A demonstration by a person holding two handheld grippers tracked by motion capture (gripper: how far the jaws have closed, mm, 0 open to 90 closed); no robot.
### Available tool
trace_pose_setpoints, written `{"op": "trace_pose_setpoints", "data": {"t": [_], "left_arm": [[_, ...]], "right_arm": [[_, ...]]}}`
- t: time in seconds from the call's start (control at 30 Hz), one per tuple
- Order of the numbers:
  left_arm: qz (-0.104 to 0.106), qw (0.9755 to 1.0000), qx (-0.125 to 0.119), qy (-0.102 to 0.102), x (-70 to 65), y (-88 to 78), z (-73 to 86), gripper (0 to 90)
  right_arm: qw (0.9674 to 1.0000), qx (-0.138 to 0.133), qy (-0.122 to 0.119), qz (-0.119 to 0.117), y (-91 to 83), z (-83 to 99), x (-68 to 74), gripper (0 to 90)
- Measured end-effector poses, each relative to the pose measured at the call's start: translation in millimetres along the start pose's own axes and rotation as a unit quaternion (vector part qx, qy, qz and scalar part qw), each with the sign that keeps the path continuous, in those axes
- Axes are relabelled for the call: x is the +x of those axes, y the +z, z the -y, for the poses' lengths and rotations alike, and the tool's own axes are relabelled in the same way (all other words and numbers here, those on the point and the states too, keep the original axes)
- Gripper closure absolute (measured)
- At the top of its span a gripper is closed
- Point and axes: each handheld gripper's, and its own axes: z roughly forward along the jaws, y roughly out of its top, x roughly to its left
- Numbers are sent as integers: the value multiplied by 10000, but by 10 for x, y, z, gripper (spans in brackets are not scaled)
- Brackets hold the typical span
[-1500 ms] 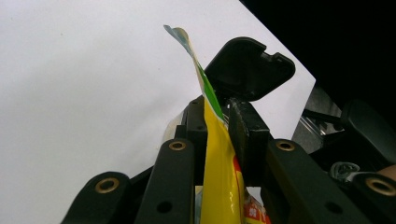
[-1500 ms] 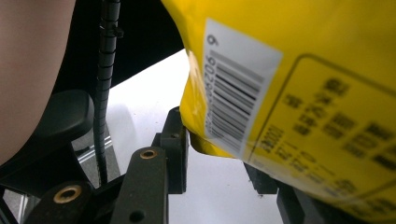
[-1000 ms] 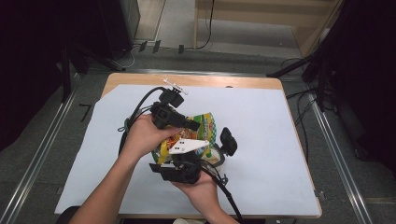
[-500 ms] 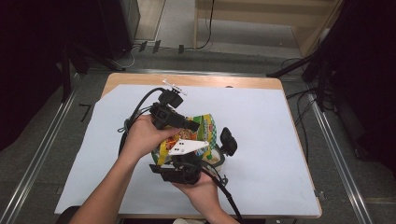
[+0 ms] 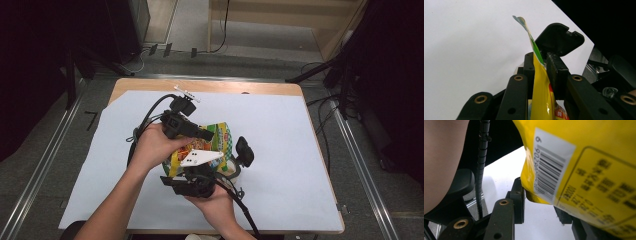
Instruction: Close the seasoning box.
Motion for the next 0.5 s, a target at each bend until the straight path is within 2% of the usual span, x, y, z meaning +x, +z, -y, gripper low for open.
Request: {"op": "trace_pose_setpoints", "data": {"t": [0.5], "left_arm": [[-14,10000,7,-10,2,3,-1,790]], "right_arm": [[10000,-10,9,-5,-9,-3,15,660]]}}
